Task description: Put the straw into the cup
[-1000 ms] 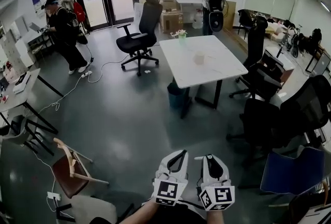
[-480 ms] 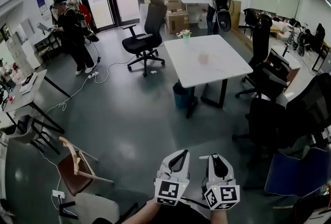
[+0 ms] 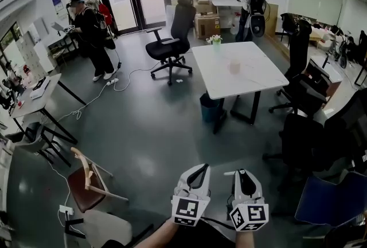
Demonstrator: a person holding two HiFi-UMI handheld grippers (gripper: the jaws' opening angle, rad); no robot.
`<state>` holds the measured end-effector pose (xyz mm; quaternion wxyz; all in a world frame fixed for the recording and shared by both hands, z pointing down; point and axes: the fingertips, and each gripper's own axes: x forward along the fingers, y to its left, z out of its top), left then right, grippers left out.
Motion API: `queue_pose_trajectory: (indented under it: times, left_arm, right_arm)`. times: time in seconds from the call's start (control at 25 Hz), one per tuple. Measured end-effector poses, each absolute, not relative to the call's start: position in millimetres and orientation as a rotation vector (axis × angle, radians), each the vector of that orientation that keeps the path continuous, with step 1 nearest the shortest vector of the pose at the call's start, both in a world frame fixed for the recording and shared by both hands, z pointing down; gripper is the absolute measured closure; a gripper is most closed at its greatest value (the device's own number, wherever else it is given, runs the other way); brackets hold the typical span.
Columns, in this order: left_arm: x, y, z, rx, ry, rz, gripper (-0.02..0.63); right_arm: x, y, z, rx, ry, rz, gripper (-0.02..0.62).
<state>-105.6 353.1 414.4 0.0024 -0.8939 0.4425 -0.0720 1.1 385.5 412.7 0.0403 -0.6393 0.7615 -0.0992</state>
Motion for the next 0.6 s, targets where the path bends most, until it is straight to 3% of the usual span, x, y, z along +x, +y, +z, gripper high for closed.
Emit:
queue_pose_trajectory:
  times: [0.6]
  left_arm:
    - [-65.5, 304.5, 404.3, -2.786, 1.309, -0.131, 0.604]
  right_arm:
    - [44.5, 343.5, 408.3, -1.997, 2.287, -0.203, 0.548]
